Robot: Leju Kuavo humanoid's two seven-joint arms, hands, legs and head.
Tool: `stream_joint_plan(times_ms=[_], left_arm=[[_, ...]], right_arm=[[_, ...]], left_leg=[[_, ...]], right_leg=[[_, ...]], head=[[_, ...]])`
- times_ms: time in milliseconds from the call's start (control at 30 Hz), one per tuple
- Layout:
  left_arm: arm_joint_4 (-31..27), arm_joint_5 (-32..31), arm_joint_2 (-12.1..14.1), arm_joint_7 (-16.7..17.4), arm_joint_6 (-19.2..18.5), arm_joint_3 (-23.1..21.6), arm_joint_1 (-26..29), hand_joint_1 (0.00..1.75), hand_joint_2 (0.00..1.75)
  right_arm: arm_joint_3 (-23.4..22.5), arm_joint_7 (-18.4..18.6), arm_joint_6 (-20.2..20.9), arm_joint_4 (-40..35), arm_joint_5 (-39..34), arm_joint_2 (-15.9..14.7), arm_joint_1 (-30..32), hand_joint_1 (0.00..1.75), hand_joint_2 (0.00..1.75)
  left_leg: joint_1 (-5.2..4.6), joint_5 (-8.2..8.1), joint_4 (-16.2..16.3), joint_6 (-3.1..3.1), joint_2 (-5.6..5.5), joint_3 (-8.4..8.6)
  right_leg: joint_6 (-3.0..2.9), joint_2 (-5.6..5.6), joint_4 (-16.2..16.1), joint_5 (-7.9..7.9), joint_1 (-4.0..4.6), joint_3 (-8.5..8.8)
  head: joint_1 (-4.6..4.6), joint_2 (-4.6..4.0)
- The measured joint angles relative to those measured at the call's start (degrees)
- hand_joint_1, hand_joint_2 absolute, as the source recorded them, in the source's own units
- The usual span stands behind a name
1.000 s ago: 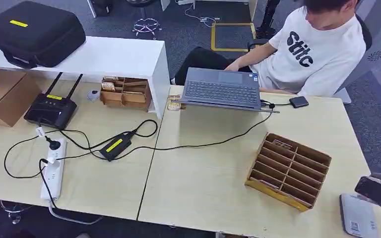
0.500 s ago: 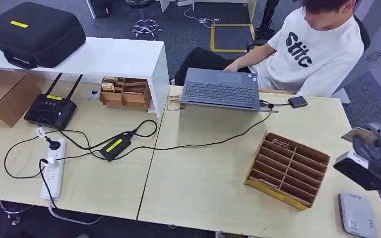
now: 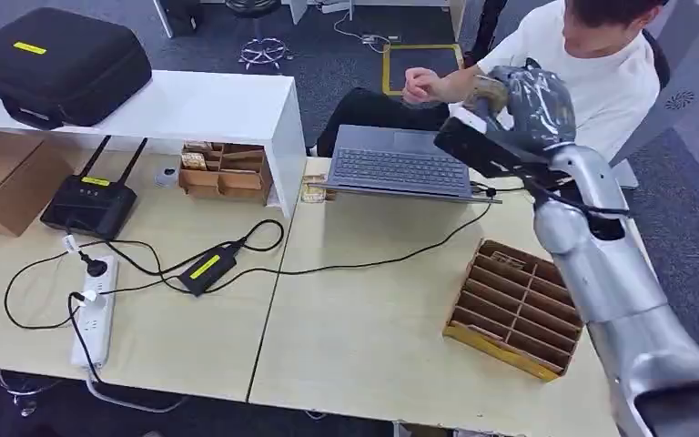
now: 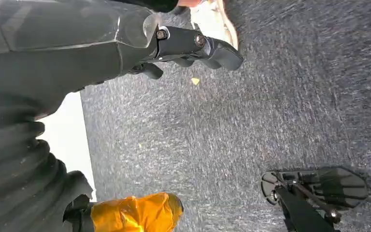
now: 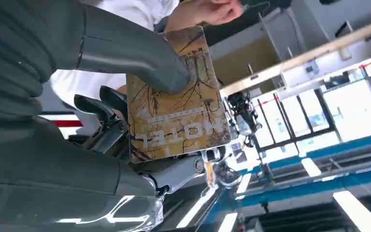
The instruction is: Pass the card to the sensor for recognition and then transmit it.
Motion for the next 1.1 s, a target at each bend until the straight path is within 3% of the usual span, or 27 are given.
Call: stream_joint_plan(times_ms=[133, 300, 533, 800, 833, 1000, 1100], left_arm=[[0.0, -1.0, 0.0, 0.5, -0.3, -1.2, 0.0, 0.00, 1.75], [0.0, -1.5, 0.0, 0.7, -0.3, -2.2, 0.0, 0.00, 1.75], [0.0, -1.9, 0.0, 1.2, -0.5, -2.8, 0.0, 0.00, 1.75], [0.0, -1.9, 0.0, 1.6, -0.5, -3.6, 0.0, 0.00, 1.75], [0.0, -1.9, 0.0, 1.6, -0.5, -3.7, 0.0, 0.00, 1.75], [0.0, -1.9, 0.0, 1.7, -0.5, -3.7, -0.1, 0.00, 1.75], [0.0, -1.4, 0.0, 1.7, -0.5, -3.7, 0.0, 0.00, 1.75]], right_arm=[[5.3, 1.9, 0.4, 13.2, 2.1, 6.4, -8.3, 1.75, 1.75], [8.3, 2.7, 0.5, 23.8, 4.0, 10.8, -12.2, 1.75, 1.75], [10.9, 4.6, 1.9, 31.3, 6.3, 13.1, -13.4, 1.75, 1.75], [12.2, 6.2, 2.0, 35.2, 7.9, 13.7, -13.4, 1.75, 1.75], [12.3, 6.2, 2.0, 35.5, 7.9, 13.7, -13.4, 0.00, 1.75], [12.3, 6.2, 1.6, 36.7, 8.0, 14.0, -13.4, 0.00, 1.75], [12.2, 4.0, 0.7, 36.8, 6.1, 14.0, -13.3, 0.00, 1.75]], left_leg=[[0.07, 0.04, 0.0, -0.05, -0.39, -0.13], [0.05, 0.03, 0.0, -0.04, -0.45, -0.23], [0.03, 0.03, 0.0, -0.03, -0.48, -0.24], [0.04, 0.03, 0.0, -0.04, -0.47, -0.24], [0.04, 0.03, 0.0, -0.04, -0.48, -0.24], [0.04, 0.03, 0.0, -0.04, -0.47, -0.25], [0.04, 0.03, 0.0, -0.04, -0.47, -0.26]], right_leg=[[-0.03, -0.41, 0.0, -0.03, 0.14, 0.00], [-0.03, -0.48, 0.0, -0.03, 0.13, -0.02], [0.00, -0.50, -0.1, 0.00, 0.11, -0.02], [0.00, -0.48, -0.1, 0.00, 0.12, -0.05], [0.00, -0.48, -0.1, 0.00, 0.12, -0.05], [0.00, -0.47, -0.1, 0.00, 0.12, -0.07], [0.00, -0.48, -0.1, 0.00, 0.12, -0.08]], head=[[0.00, 0.00], [0.02, 0.00], [0.04, 0.00], [0.04, 0.00], [0.04, 0.00], [0.04, 0.00], [0.07, 0.00]])
